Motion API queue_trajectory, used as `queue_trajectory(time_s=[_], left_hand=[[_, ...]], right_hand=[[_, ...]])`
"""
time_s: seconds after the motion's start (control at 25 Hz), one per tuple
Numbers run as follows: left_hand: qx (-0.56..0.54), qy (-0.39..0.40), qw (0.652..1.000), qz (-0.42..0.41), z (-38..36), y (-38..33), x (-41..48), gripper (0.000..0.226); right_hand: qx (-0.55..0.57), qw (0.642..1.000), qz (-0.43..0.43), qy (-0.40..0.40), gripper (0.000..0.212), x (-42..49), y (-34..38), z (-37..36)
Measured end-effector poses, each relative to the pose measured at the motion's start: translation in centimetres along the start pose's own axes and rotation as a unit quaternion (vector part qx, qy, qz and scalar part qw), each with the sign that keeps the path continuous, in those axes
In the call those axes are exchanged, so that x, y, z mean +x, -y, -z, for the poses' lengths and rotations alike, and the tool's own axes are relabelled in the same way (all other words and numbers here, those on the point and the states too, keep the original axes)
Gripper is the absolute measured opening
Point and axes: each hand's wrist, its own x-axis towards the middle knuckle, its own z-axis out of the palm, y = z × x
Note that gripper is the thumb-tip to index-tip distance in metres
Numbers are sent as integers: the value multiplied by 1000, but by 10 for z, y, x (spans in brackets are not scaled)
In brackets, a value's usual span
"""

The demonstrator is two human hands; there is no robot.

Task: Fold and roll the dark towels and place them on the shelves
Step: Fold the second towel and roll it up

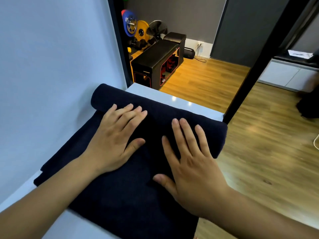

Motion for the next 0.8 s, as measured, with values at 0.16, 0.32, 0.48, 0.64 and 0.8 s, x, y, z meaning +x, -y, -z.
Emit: queue_trajectory(time_s=[0.16, 0.32, 0.48, 0.64, 0.8], left_hand=[[51, -18, 999, 7, 1, -1, -6, 62], [64, -25, 998, 1, -4, 1, -1, 58], [78, -27, 995, -51, 12, 11, 31, 47], [84, 41, 992, -91, 0, 23, 60, 63], [105, 26, 993, -53, -33, 20, 80, 65]], right_hand=[[-8, 999, 39, -25, 67, -7, 4, 10], [57, 997, 35, -34, 66, 38, -48, 46], [85, 982, -58, 158, 88, 53, -78, 50], [81, 986, -45, 138, 89, 51, -78, 44], [61, 984, -72, 151, 88, 74, -101, 42]])
